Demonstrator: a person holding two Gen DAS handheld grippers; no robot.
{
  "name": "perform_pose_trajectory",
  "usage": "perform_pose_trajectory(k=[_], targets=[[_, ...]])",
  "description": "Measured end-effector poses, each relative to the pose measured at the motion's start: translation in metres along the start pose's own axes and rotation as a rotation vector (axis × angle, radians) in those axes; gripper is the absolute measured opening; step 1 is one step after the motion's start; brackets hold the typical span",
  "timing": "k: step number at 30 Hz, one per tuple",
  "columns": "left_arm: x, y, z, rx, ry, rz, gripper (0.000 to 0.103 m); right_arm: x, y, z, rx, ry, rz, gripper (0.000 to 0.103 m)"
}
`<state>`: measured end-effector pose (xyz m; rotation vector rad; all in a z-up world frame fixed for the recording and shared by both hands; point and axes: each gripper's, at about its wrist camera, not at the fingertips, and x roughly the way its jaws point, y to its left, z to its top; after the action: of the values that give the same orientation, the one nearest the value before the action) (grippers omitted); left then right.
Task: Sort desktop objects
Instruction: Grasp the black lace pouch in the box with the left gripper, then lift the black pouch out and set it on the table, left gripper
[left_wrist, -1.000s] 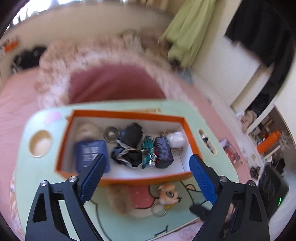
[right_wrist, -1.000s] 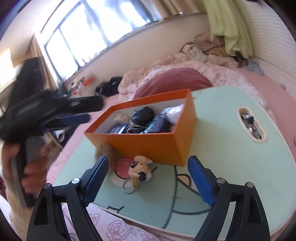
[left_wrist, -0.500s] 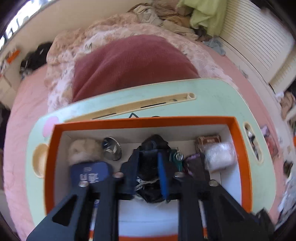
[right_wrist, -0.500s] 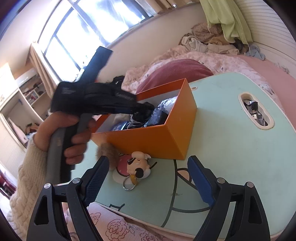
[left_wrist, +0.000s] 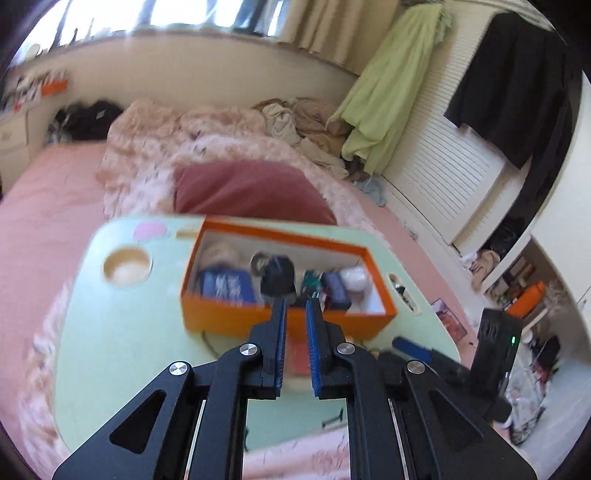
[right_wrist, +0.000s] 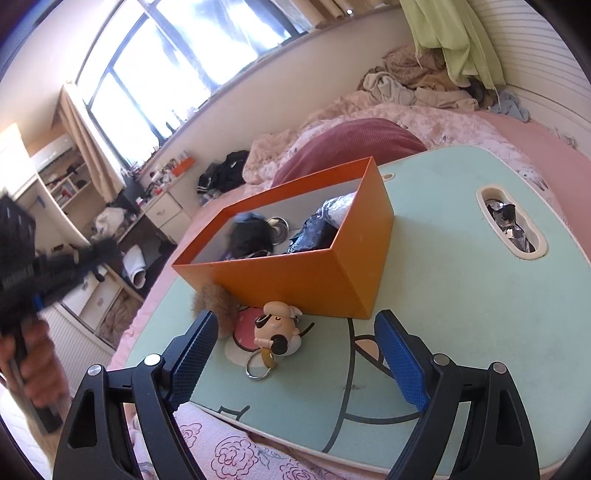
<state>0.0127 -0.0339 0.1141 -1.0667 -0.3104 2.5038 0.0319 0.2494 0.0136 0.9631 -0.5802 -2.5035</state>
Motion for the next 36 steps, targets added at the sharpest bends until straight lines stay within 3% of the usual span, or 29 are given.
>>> perform_pose_trajectory(k=[3, 4, 6, 8, 10, 15, 17, 18, 20, 22, 24, 27, 31, 34, 36], targets=[[0.018, 0.021, -0.017, -0.065, 0.028, 0.010, 0.012, 0.000, 0.000, 0.000, 0.002, 0.007, 0.002, 0.087], [0.025, 0.020, -0.016, -0.072, 0.045, 0.004, 0.016, 0.001, 0.000, 0.000, 0.004, 0.010, 0.002, 0.087], [0.039, 0.010, 0.001, -0.057, 0.068, -0.010, 0.031, 0.001, 0.000, 0.000, 0.007, 0.013, 0.003, 0.087], [0.049, -0.009, 0.017, 0.008, 0.079, 0.023, 0.076, 0.002, 0.001, 0.000, 0.006, 0.016, 0.000, 0.087], [0.074, -0.033, 0.040, 0.066, 0.105, 0.093, 0.082, 0.003, 0.001, 0.000, 0.004, 0.015, 0.000, 0.087], [0.160, -0.047, 0.063, 0.076, 0.345, 0.254, 0.080, 0.002, -0.003, 0.000, 0.016, 0.012, 0.007, 0.087], [0.186, -0.045, 0.059, 0.084, 0.412, 0.312, 0.054, 0.003, -0.003, 0.000, 0.019, 0.016, 0.008, 0.087], [0.194, -0.044, 0.054, 0.092, 0.436, 0.345, 0.050, 0.003, -0.003, 0.000, 0.019, 0.017, 0.008, 0.087], [0.196, -0.043, 0.051, 0.106, 0.418, 0.377, 0.035, 0.003, -0.003, 0.000, 0.019, 0.016, 0.008, 0.087], [0.189, -0.040, 0.047, 0.112, 0.405, 0.331, 0.030, 0.003, -0.002, 0.000, 0.020, 0.016, 0.008, 0.087], [0.172, -0.035, 0.048, 0.093, 0.374, 0.271, 0.028, 0.004, -0.002, 0.000, 0.020, 0.018, 0.007, 0.087], [0.108, -0.032, 0.058, 0.036, 0.210, 0.114, 0.028, 0.003, -0.001, -0.001, 0.018, 0.018, 0.005, 0.087], [0.037, -0.032, 0.046, 0.038, 0.074, 0.000, 0.028, 0.004, -0.002, -0.001, 0.022, 0.019, 0.006, 0.087], [0.017, -0.018, 0.014, 0.037, 0.033, 0.003, 0.028, 0.004, -0.001, -0.001, 0.024, 0.022, 0.007, 0.087], [0.023, 0.003, -0.009, -0.012, 0.048, 0.035, 0.028, 0.004, 0.000, -0.001, 0.022, 0.024, 0.005, 0.087]])
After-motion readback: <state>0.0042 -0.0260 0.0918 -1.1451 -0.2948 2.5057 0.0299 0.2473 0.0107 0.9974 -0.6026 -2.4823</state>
